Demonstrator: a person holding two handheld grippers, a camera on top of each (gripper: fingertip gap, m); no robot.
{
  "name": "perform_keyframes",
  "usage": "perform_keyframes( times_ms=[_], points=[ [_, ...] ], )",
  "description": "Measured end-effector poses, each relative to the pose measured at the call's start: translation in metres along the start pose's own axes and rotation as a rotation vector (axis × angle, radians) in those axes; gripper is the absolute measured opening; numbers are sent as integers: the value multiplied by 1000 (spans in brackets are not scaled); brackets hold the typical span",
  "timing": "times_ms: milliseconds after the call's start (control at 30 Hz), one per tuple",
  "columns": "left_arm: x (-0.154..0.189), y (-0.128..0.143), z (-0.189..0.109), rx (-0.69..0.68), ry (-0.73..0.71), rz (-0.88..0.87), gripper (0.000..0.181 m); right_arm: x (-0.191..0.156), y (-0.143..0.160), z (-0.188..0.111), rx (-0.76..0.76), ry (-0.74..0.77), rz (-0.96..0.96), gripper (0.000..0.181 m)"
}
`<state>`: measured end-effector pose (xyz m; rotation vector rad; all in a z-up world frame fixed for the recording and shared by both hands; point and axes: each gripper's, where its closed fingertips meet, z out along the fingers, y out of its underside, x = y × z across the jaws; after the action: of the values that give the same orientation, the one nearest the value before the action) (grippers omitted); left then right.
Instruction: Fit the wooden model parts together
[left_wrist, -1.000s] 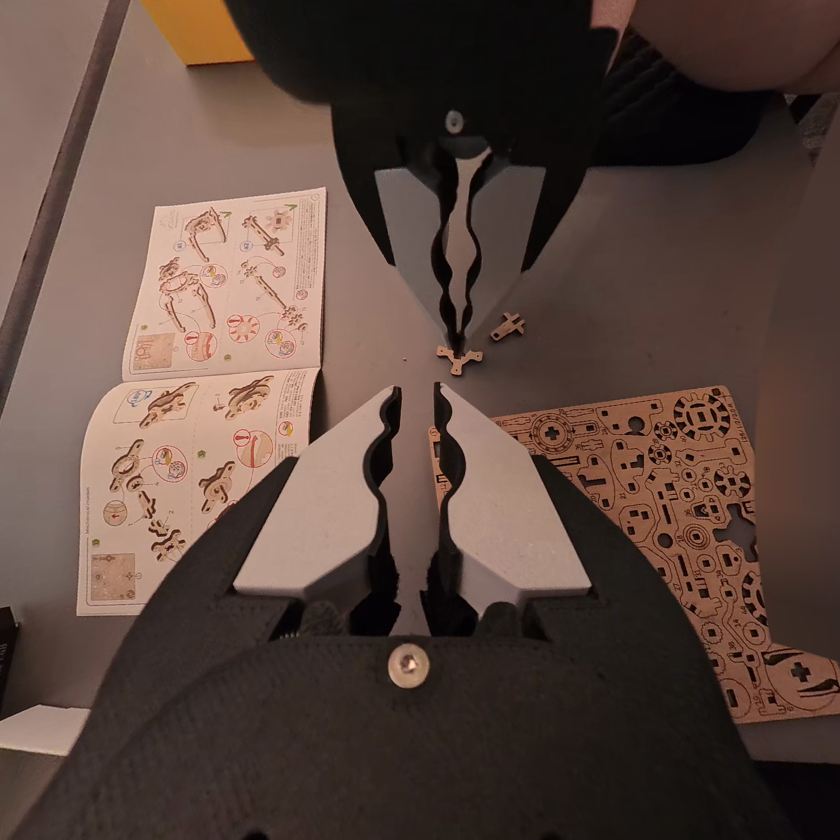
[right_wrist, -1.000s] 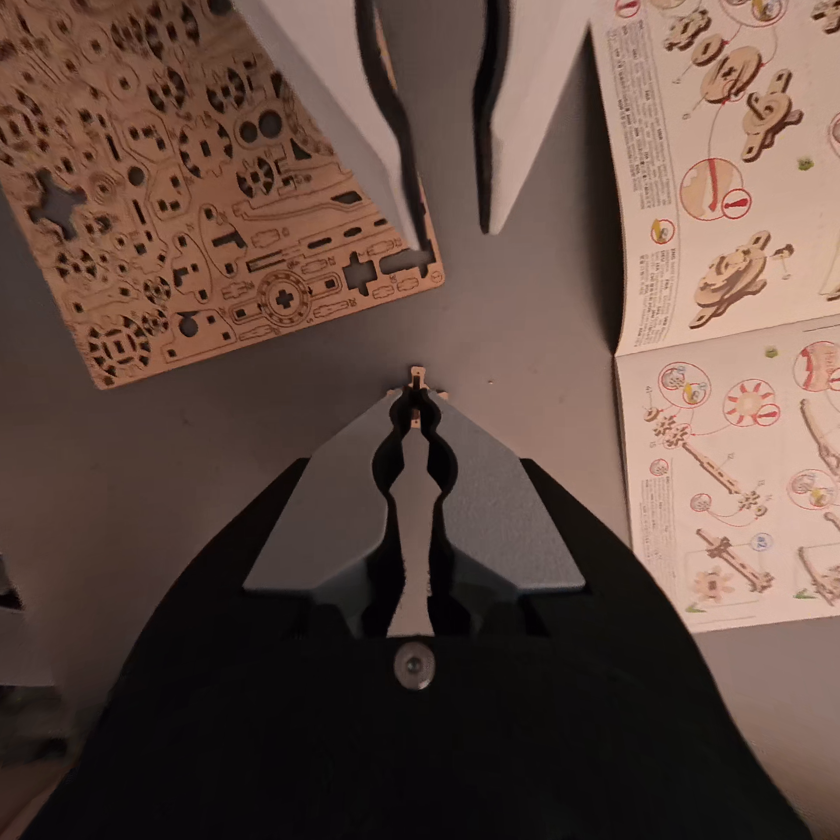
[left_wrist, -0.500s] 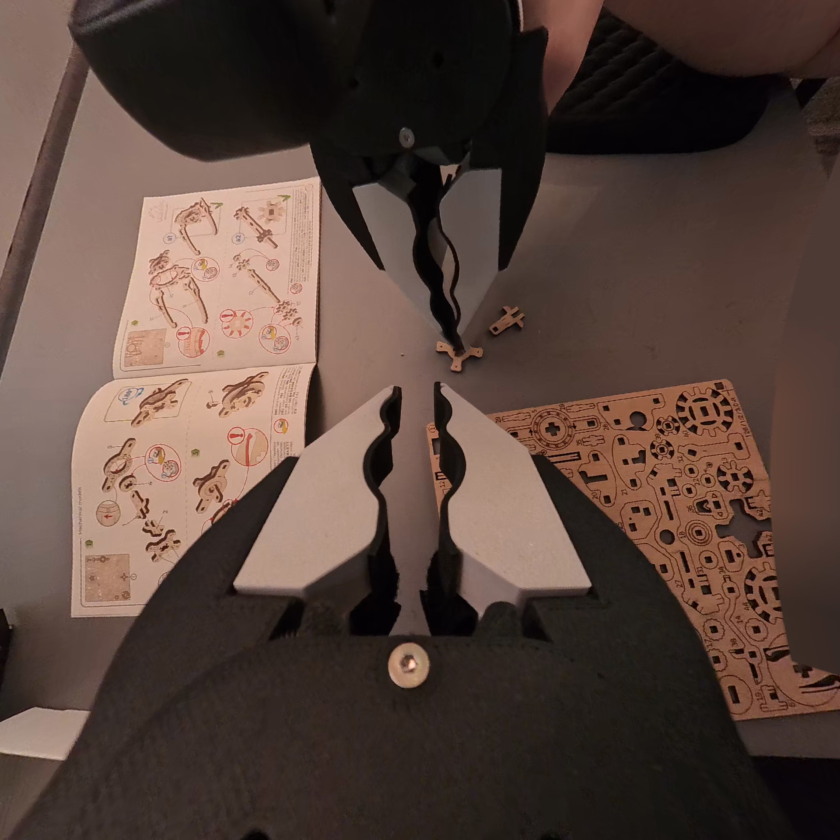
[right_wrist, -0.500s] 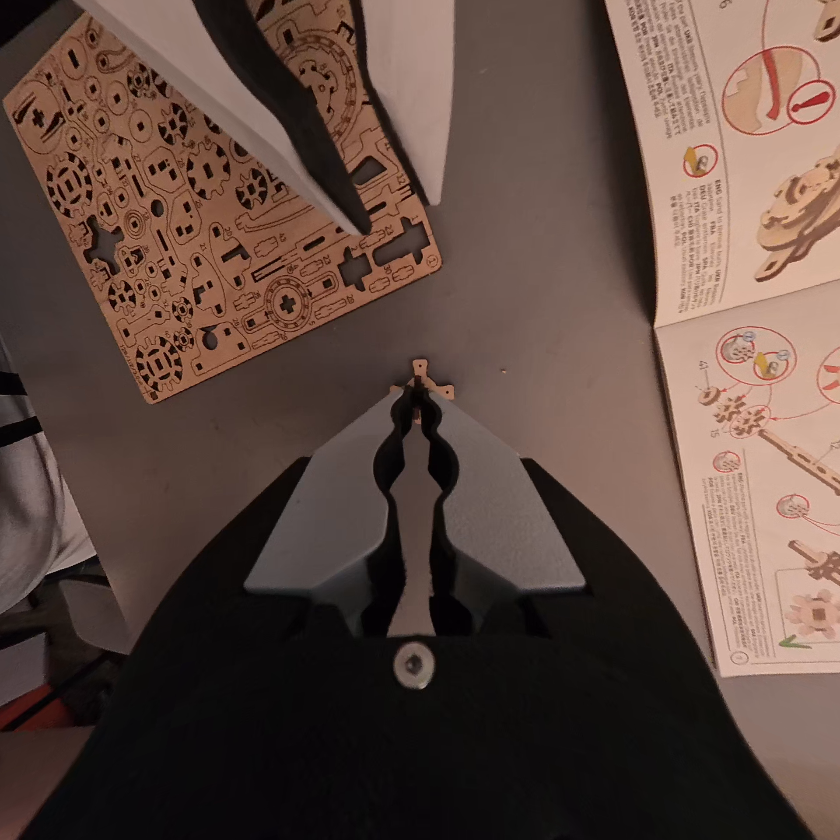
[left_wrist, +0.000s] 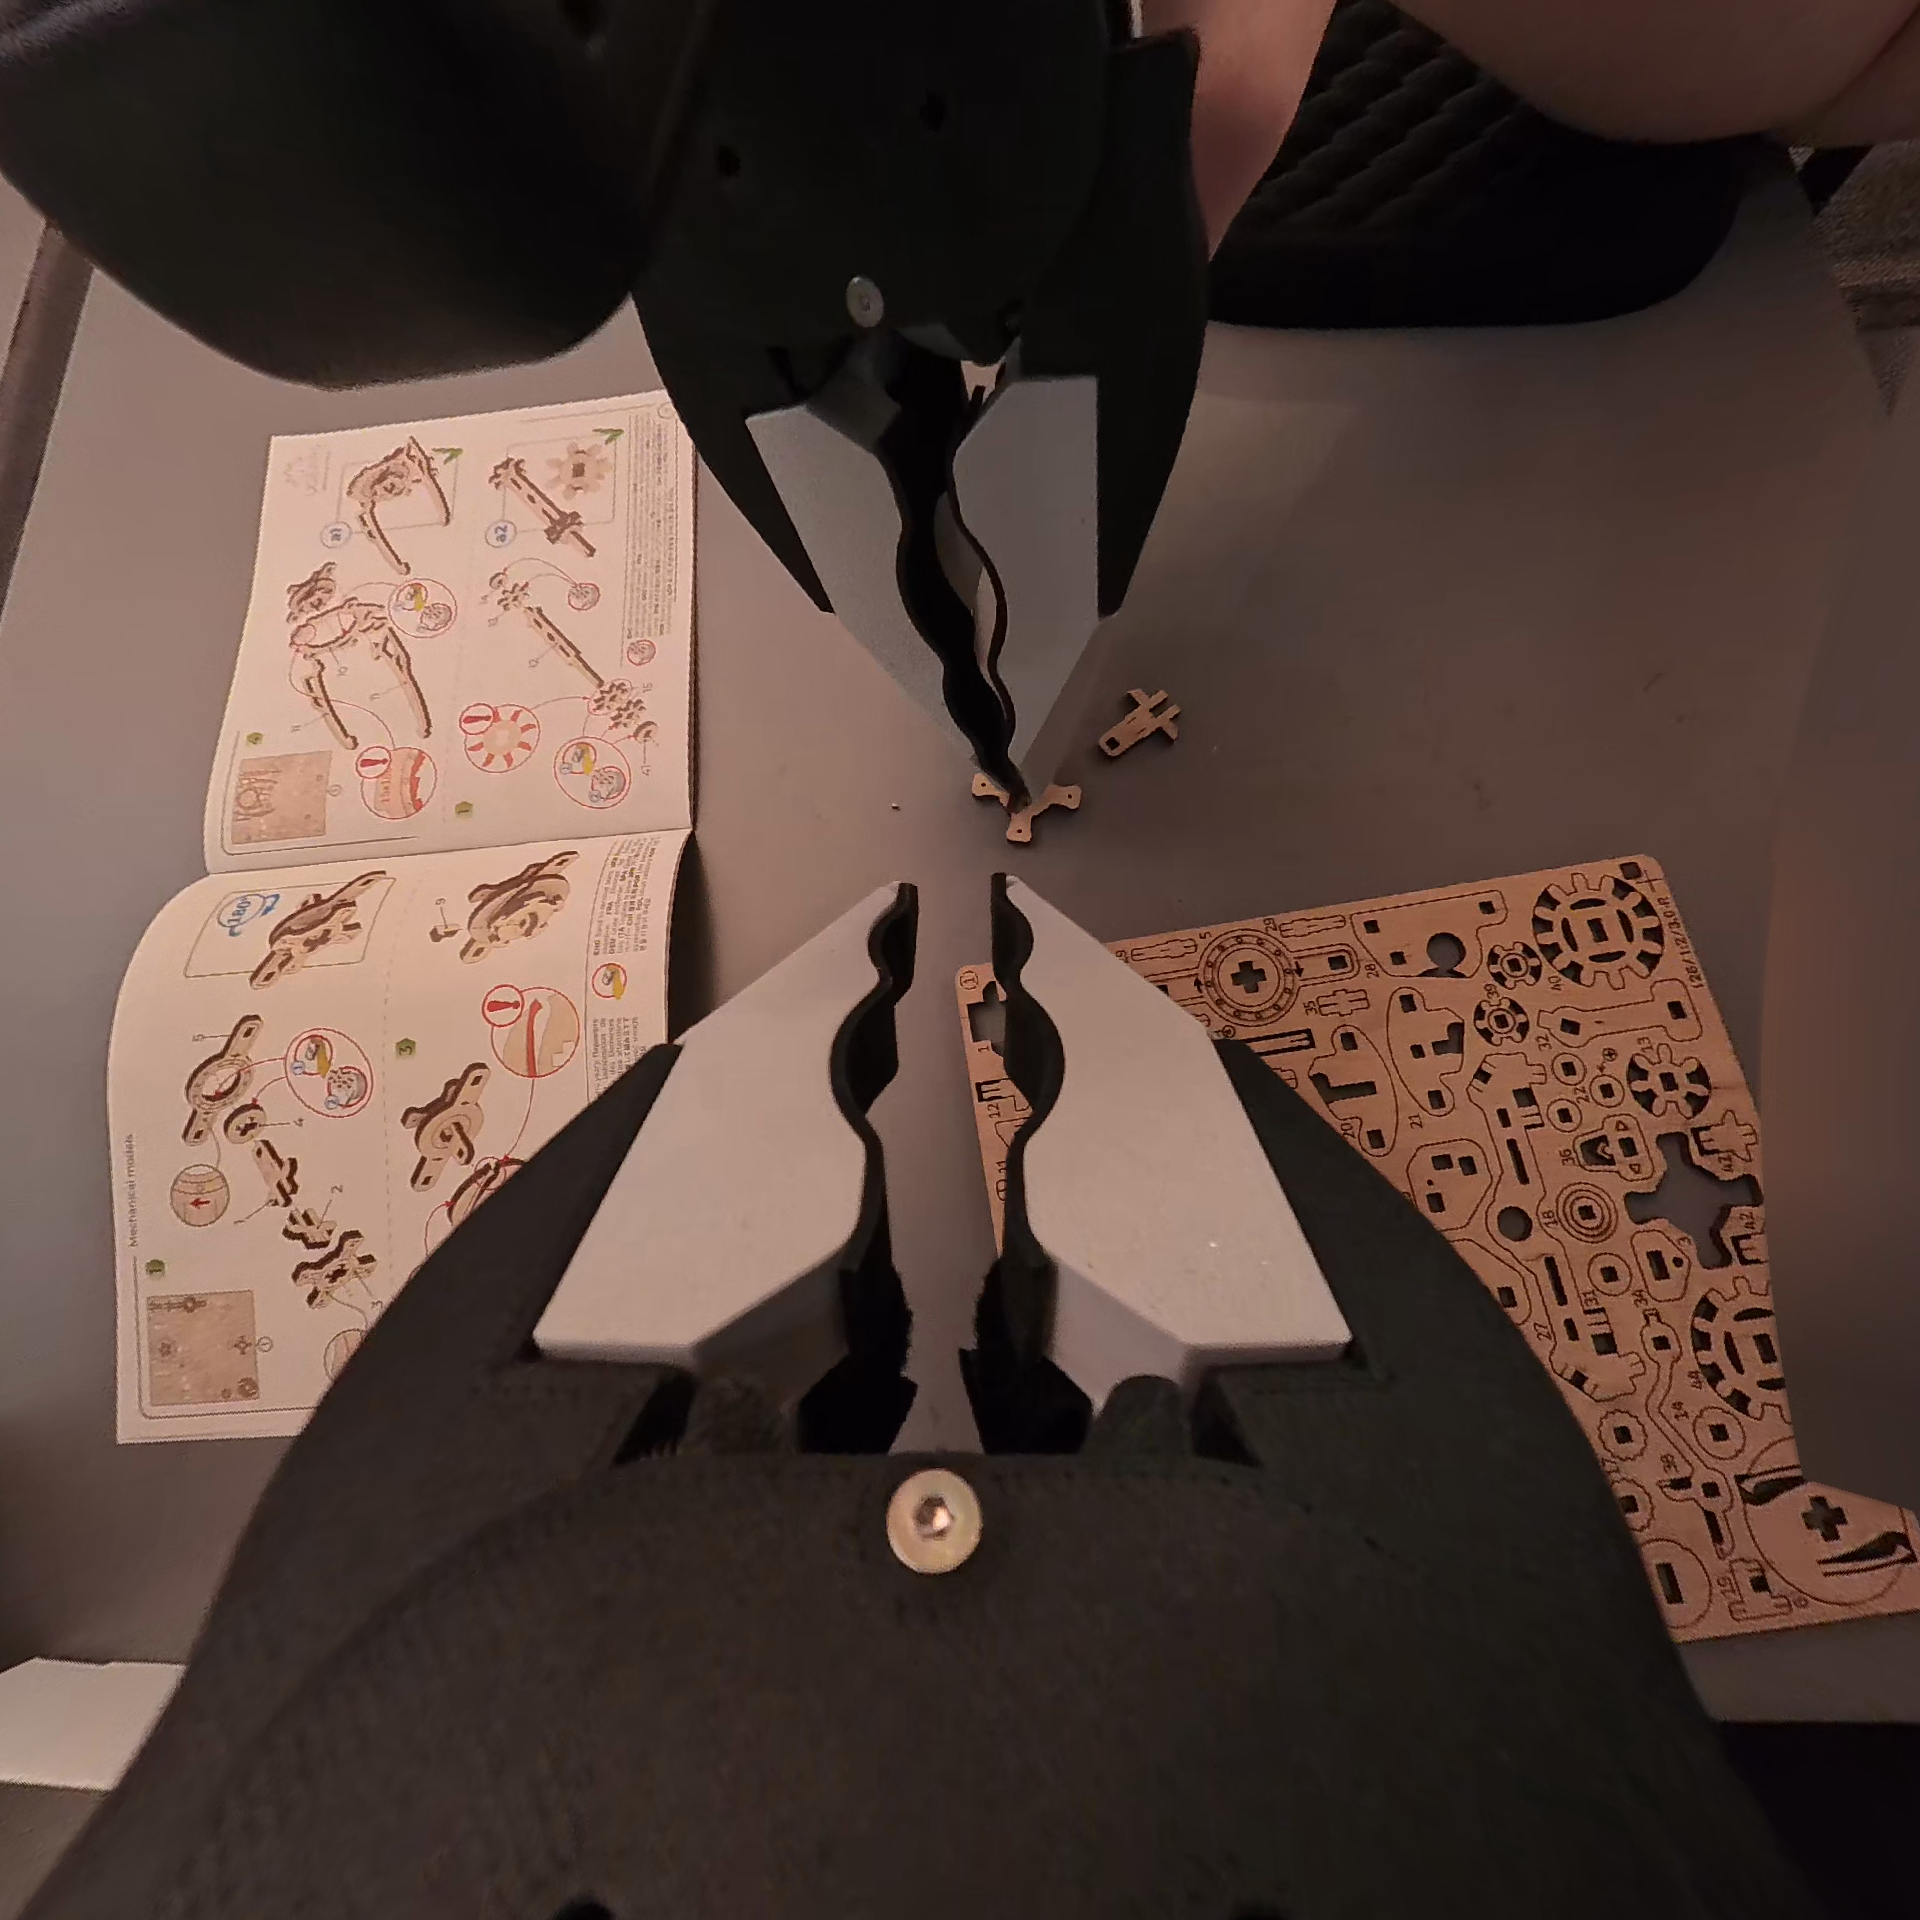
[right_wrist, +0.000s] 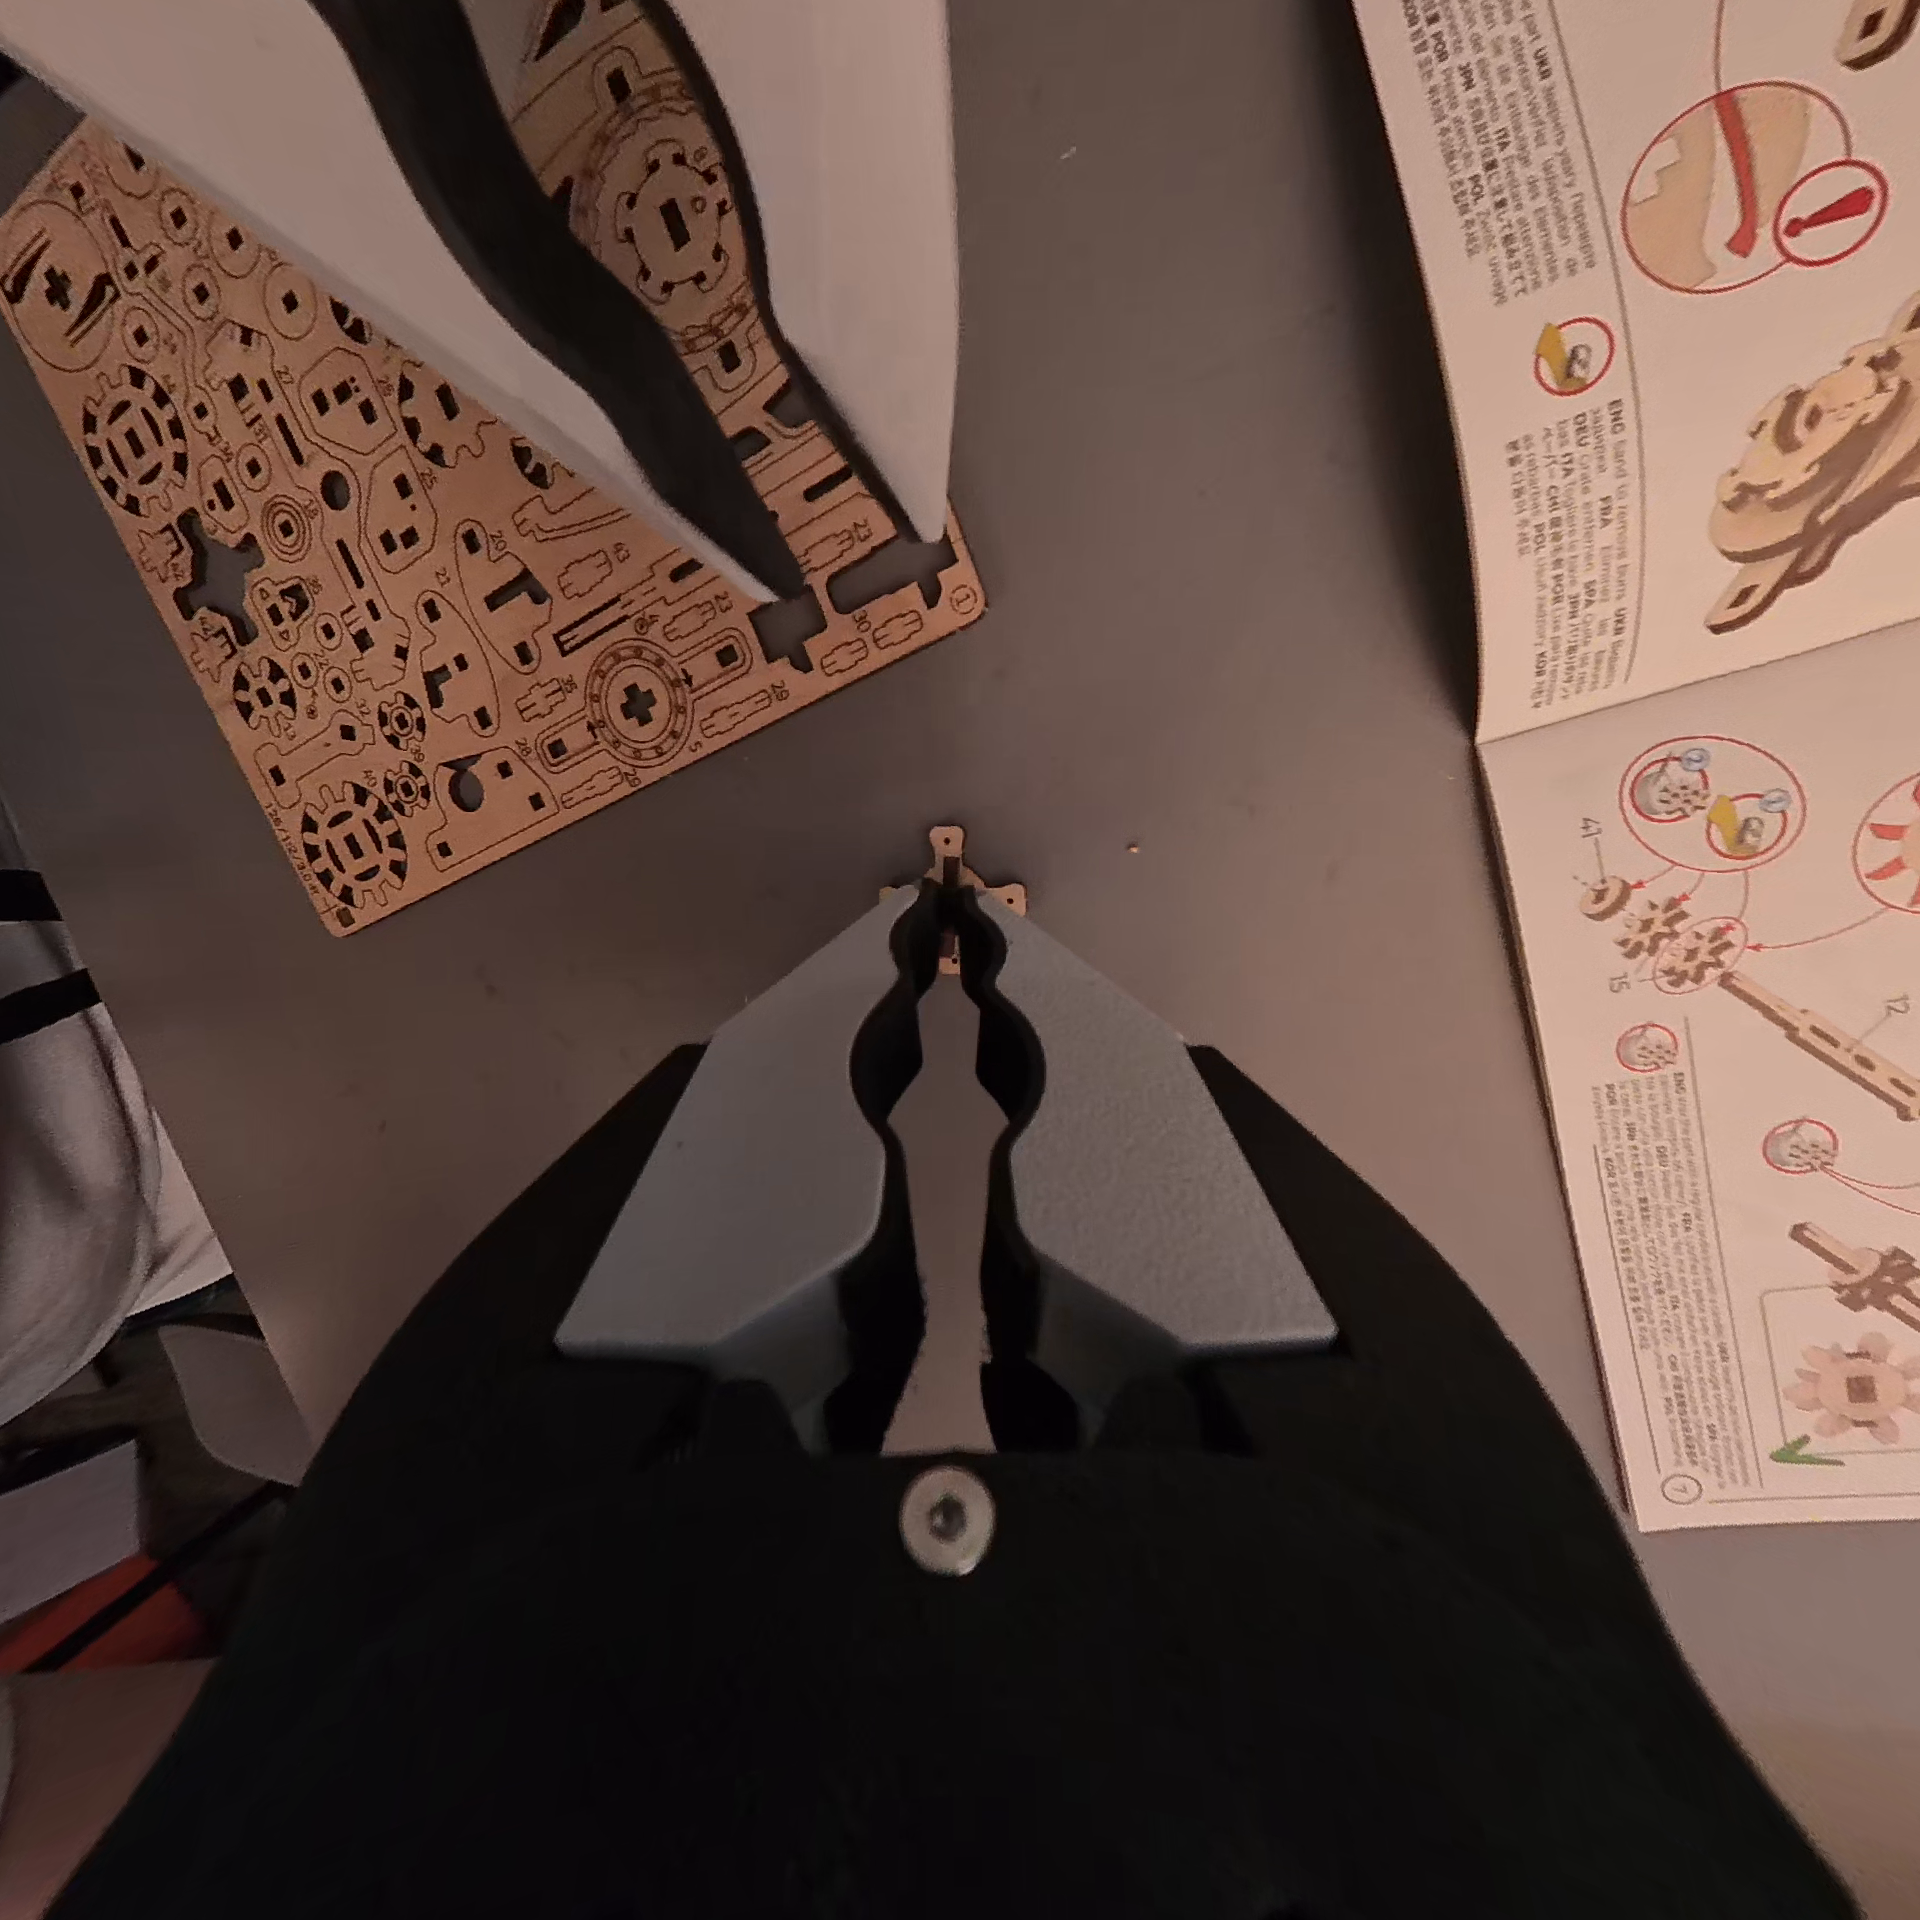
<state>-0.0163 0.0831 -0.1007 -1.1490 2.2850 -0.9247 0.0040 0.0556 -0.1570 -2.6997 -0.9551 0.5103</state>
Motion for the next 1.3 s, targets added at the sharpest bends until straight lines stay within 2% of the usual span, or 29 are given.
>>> perform_keyframes(
  times_ms=[300, 633, 933, 1300],
  points=[
    [3, 0, 2, -2, 12, 3, 12, 0, 1, 0, -42, 10, -131, 2],
    [10, 4, 7, -18, 42, 13, 13, -3, -5, 3, -116, -89, -156, 1],
    [12, 10, 13, -40, 63, 13, 17, -13, -15, -8, -22, -126, -248, 1],
    [13, 17, 21, -71, 67, 11, 17, -3, -7, 2, -52, -135, -168, 1]
  ],
)
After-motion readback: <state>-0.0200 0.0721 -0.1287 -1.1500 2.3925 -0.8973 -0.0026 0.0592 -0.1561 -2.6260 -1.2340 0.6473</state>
